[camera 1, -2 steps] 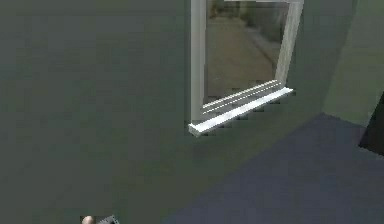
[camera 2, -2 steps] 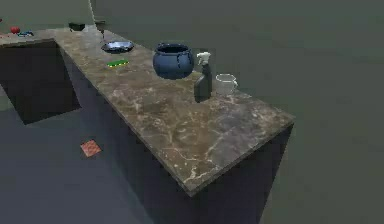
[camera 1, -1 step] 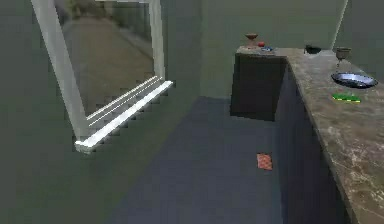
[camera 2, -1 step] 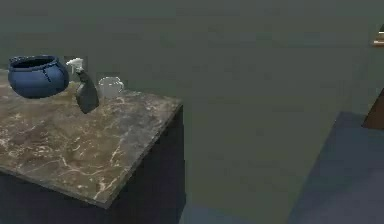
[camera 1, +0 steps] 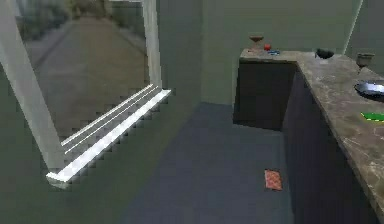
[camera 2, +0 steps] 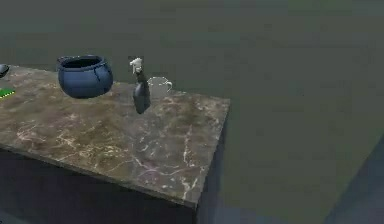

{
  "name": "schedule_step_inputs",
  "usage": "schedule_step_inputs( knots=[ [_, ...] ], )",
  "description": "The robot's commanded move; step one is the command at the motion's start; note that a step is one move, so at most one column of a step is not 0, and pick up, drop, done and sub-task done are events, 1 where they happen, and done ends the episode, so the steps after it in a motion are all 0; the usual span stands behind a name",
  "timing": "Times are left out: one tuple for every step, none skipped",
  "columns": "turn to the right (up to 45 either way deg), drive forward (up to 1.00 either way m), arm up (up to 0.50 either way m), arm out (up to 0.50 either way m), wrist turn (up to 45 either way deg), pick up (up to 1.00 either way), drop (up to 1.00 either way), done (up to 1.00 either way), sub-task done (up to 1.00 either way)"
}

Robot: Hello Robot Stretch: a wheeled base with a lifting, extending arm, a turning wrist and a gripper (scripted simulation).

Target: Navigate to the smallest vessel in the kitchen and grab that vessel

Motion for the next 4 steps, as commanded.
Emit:
schedule_step_inputs(
  knots=[
    [18.0, 0.00, 0.00, 0.00, 0.0, 0.00, 0.00, 0.00, 0.00],
    [0.0, 0.45, 0.00, 0.00, 0.0, 0.00, 0.00, 0.00, 0.00],
    [45.0, 0.00, 0.00, 0.00, 0.0, 0.00, 0.00, 0.00, 0.00],
    [45.0, 0.00, 0.00, 0.00, 0.0, 0.00, 0.00, 0.00, 0.00]
  ],
)
